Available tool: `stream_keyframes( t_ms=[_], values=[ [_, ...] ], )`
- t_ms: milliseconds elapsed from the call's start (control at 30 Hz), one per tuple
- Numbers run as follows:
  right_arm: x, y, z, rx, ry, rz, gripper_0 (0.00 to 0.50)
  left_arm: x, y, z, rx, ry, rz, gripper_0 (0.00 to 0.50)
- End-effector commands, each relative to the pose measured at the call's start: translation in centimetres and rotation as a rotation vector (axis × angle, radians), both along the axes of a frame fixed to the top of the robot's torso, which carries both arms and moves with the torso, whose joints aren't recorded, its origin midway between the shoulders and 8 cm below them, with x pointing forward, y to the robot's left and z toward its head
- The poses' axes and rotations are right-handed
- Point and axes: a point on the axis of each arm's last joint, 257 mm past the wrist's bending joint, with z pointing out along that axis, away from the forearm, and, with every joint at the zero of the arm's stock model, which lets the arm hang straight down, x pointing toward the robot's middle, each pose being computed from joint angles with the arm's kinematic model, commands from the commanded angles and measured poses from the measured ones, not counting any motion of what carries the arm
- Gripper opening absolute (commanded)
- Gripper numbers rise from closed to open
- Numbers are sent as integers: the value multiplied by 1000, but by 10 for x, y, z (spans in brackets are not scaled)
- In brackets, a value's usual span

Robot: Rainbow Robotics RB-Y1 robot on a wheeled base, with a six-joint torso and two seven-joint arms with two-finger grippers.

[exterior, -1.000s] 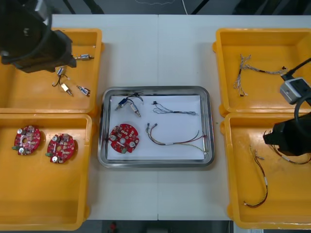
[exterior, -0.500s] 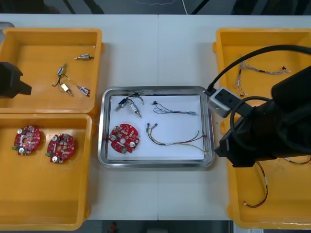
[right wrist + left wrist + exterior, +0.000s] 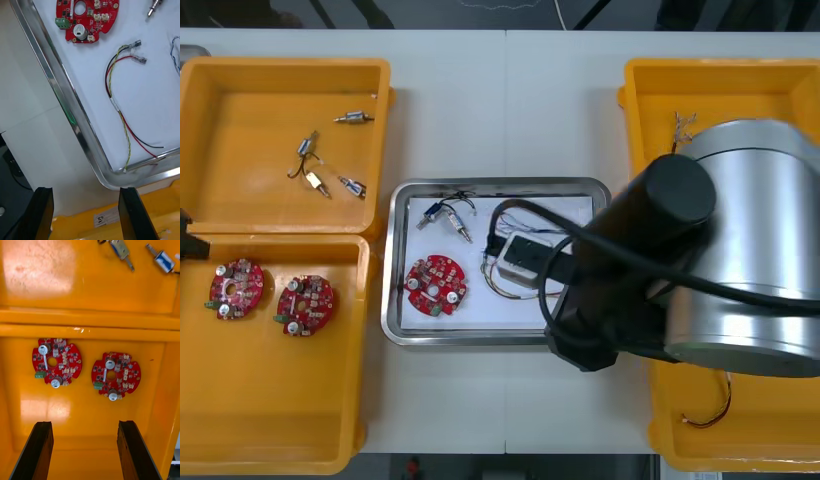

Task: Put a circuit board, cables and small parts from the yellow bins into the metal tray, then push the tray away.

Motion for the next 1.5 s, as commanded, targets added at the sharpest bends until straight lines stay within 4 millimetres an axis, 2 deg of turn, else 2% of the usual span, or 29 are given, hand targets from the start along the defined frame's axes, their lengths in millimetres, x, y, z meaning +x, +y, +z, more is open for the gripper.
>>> stream_keyframes(
  t_ms=[33,333,567,767,1167,1500],
  values=[
    [2,31,-5,-67,-66,210,500,-15,23,1,76,17,15,500],
    [10,74,-42,-103,-79,387,500,-17,35,-3,104,23,40,500],
    [18,86,-76,-133,-99,426,500,-17,35,-3,104,23,40,500],
    [25,85,-97,-187,-141,435,500,-17,35,-3,104,23,40,500],
    [32,88,-117,-217,-133,417,500,-17,35,-3,104,23,40,500],
    [36,87,-117,-230,-158,416,500,-17,35,-3,104,23,40,500]
  ],
)
